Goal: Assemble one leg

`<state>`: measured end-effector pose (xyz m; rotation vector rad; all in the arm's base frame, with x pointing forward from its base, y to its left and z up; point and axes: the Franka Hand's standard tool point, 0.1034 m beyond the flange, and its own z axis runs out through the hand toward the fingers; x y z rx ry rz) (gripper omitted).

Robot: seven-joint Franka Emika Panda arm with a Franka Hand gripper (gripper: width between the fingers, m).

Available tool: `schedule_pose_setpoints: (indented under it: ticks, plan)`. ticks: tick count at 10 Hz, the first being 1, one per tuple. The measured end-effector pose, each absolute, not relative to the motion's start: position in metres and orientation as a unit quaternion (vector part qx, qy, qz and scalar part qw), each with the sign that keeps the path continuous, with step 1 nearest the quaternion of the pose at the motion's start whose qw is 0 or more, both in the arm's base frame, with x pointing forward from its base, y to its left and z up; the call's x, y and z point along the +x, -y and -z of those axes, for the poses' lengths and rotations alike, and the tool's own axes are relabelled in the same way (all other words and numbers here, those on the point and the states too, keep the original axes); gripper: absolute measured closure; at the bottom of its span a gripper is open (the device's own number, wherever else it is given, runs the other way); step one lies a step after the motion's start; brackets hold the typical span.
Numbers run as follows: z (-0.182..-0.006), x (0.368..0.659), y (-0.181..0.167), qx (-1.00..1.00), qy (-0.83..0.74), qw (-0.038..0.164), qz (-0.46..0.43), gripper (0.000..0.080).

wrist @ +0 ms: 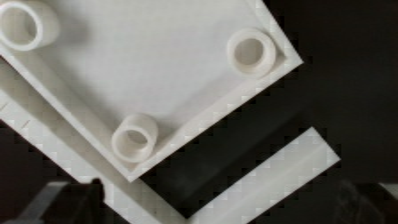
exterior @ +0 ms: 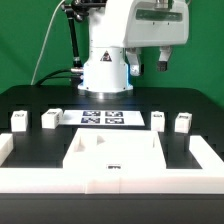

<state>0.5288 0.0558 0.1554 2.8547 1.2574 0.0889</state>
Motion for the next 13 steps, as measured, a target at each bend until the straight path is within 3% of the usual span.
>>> schedule_pose_setpoints:
  ticks: [7,10,13]
  plan:
    - [-0.154,0.527,-0.057,0.920,-0.391,0.004,-0.038,0.0150]
    - [-0.130,0.507,-0.044,0.855,-0.513,0.027,-0.073,0.0150]
    - [-0.096,0.501,-0.040,0.812,-0.581,0.038,-0.048,0.0150]
